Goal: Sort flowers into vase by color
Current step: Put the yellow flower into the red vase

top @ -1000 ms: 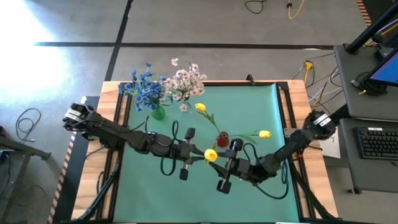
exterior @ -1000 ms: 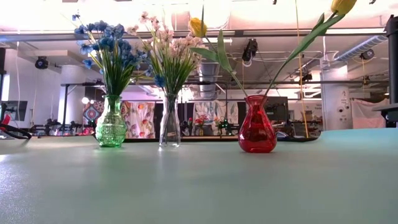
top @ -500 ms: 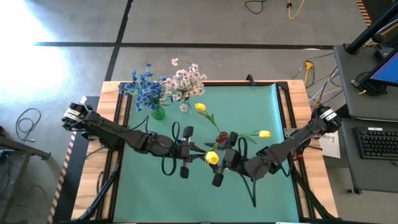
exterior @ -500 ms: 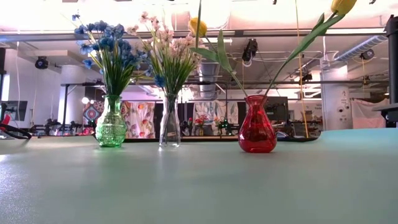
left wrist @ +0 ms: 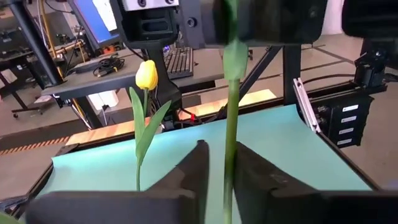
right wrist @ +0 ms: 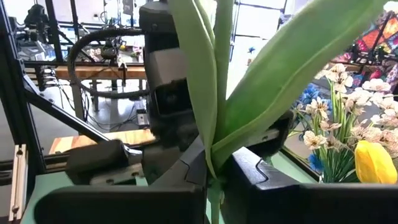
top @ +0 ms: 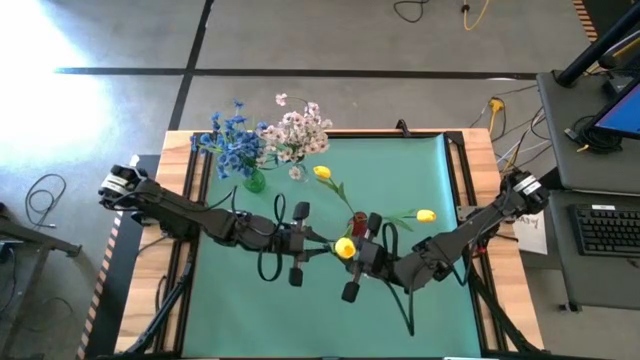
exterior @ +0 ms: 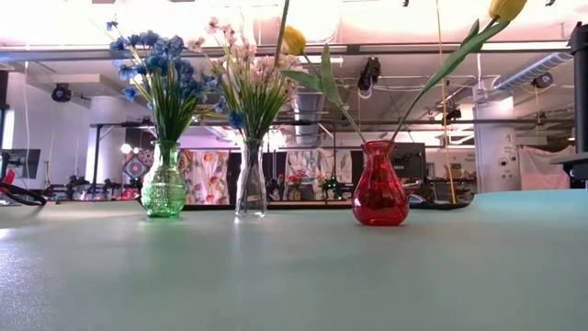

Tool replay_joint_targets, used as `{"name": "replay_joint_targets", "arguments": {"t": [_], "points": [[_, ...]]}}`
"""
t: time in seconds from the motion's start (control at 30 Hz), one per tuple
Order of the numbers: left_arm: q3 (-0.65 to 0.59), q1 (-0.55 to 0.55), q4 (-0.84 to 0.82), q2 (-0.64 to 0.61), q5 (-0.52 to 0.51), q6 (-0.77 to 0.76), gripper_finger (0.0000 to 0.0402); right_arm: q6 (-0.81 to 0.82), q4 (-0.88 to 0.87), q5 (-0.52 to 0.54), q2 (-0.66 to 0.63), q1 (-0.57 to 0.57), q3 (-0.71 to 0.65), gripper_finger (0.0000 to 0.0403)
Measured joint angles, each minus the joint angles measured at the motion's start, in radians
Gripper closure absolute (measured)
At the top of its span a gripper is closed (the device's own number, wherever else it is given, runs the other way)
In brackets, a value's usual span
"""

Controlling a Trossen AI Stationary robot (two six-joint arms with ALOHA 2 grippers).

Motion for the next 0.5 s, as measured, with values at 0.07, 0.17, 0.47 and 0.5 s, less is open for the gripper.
{"name": "replay_joint_targets", "arguments": {"t": [0.07,0.17,0.47,0.5], "points": [[0.0,0.0,-0.024,-0.016,0.0,-0.012,0.0333,0.008,-0.017,0.0,-0.01,0.0,0.0,0.0376],[0.0,0.0,-0.095,-0.049,0.0,-0.027,0.0288,0.039,-0.087,0.007,-0.047,-0.001,0.0,0.0375],[0.0,0.0,-0.375,-0.171,0.001,-0.093,0.0196,0.394,-0.606,0.153,-0.229,-0.026,-0.001,0.0376],[0.0,0.0,-0.393,-0.183,0.001,-0.095,0.0192,0.428,-0.657,0.177,-0.245,-0.032,-0.004,0.0376]]}}
